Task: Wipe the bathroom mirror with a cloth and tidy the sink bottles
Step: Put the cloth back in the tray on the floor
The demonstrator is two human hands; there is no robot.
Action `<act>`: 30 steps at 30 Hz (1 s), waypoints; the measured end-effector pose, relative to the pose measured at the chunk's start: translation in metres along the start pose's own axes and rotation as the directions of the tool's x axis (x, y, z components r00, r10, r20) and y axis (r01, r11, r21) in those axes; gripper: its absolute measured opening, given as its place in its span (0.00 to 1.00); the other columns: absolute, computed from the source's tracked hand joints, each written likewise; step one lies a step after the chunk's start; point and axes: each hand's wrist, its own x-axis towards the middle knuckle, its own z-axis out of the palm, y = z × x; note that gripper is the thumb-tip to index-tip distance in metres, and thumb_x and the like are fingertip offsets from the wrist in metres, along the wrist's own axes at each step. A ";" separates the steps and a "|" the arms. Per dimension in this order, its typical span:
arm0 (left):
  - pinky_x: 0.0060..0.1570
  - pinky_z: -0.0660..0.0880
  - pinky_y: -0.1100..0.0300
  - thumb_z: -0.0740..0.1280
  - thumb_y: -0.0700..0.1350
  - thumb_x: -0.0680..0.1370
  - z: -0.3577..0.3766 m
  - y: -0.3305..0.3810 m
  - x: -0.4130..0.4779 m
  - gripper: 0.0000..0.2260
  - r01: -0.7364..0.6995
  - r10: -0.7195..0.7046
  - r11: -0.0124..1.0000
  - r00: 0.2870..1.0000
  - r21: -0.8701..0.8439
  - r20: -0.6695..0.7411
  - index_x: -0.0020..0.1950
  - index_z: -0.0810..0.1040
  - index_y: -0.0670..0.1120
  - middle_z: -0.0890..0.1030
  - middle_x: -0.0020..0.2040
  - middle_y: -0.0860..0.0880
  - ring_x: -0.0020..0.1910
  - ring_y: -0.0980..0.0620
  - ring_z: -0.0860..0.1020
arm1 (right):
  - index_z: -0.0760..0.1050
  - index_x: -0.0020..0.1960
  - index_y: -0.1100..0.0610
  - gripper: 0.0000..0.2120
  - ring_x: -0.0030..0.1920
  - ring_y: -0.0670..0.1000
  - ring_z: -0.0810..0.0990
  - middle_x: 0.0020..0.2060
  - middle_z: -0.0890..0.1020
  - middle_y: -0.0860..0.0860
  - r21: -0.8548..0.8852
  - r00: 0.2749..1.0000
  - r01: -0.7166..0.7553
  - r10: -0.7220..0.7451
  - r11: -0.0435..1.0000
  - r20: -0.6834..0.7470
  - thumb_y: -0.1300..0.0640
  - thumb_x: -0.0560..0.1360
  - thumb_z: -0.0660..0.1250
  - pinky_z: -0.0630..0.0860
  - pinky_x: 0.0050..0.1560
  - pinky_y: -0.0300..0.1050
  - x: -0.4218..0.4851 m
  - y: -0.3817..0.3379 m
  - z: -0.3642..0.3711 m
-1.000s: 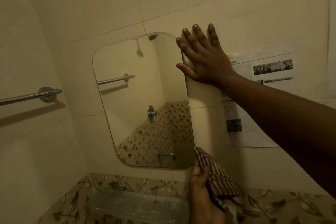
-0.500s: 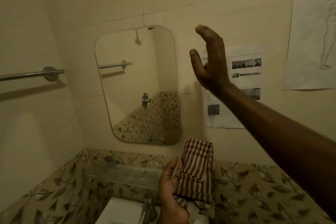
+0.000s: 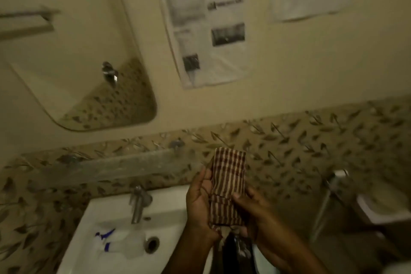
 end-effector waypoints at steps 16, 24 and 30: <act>0.45 0.81 0.50 0.65 0.45 0.85 -0.183 -0.186 0.036 0.18 0.657 -0.361 0.613 0.727 0.440 -0.583 0.76 0.75 0.45 0.82 0.65 0.42 0.62 0.41 0.82 | 0.75 0.66 0.58 0.13 0.53 0.53 0.84 0.56 0.83 0.55 -0.270 0.757 -0.365 0.115 0.891 -0.644 0.68 0.84 0.63 0.82 0.49 0.43 -0.042 0.167 -0.168; 0.39 0.83 0.54 0.66 0.37 0.84 -0.228 -0.227 0.094 0.16 0.572 -0.175 0.571 0.786 0.589 -0.593 0.71 0.76 0.48 0.83 0.63 0.44 0.55 0.46 0.84 | 0.76 0.61 0.55 0.12 0.48 0.59 0.85 0.52 0.84 0.58 -0.247 0.670 -0.487 0.177 0.838 -0.721 0.66 0.82 0.62 0.83 0.50 0.61 0.016 0.208 -0.228; 0.62 0.82 0.41 0.69 0.37 0.83 -0.258 -0.243 0.148 0.19 0.474 -0.038 0.640 0.805 0.604 -0.591 0.74 0.75 0.44 0.81 0.68 0.41 0.64 0.40 0.82 | 0.78 0.51 0.50 0.09 0.44 0.58 0.85 0.43 0.84 0.52 -0.371 0.713 -0.466 0.093 0.803 -0.695 0.63 0.81 0.66 0.84 0.47 0.59 0.076 0.222 -0.267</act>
